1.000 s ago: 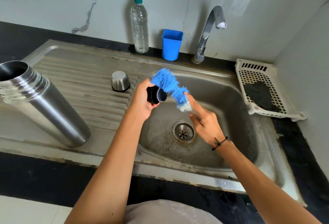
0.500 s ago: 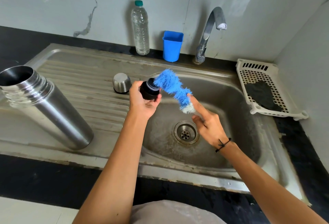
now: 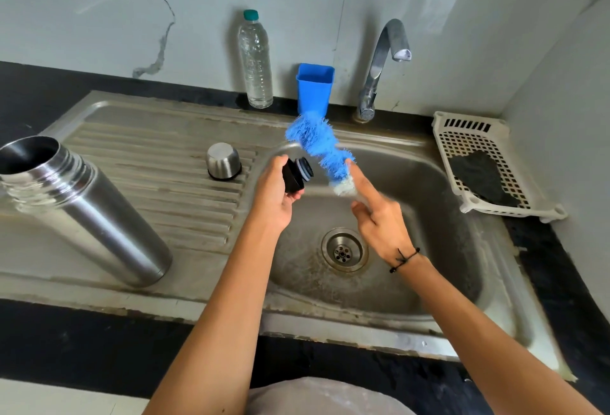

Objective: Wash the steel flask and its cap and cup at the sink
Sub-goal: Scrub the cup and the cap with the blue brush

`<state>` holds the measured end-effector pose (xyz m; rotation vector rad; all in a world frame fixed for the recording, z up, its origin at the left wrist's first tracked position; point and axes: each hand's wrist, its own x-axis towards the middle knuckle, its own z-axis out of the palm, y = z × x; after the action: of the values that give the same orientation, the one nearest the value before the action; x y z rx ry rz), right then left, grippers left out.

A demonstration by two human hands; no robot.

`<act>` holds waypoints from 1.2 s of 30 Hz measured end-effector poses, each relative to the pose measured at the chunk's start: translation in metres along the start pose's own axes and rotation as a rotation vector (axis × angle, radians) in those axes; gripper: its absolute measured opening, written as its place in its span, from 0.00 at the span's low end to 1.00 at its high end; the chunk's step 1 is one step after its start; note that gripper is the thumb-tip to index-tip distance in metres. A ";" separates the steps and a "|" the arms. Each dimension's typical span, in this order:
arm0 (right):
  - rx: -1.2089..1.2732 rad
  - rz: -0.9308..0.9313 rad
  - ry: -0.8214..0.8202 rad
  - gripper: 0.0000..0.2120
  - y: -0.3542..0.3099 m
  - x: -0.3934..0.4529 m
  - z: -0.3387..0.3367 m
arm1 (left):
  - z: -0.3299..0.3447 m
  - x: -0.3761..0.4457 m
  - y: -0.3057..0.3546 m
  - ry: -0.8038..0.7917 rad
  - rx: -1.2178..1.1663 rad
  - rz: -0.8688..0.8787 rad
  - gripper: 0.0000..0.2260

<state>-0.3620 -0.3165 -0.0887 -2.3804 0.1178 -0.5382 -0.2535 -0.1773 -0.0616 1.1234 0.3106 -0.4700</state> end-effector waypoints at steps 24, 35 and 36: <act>0.102 0.146 -0.162 0.35 -0.010 0.004 0.039 | -0.067 0.013 0.019 0.382 0.808 0.289 0.14; 0.093 0.148 -0.262 0.33 -0.013 0.000 0.051 | -0.091 0.003 0.013 0.583 1.308 0.447 0.21; 0.088 0.151 -0.266 0.34 -0.013 0.000 0.051 | -0.093 0.003 0.012 0.581 1.315 0.452 0.21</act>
<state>-0.3422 -0.2755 -0.1149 -2.3099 0.1493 -0.1503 -0.2447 -0.0888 -0.0912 2.5539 0.2147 0.1536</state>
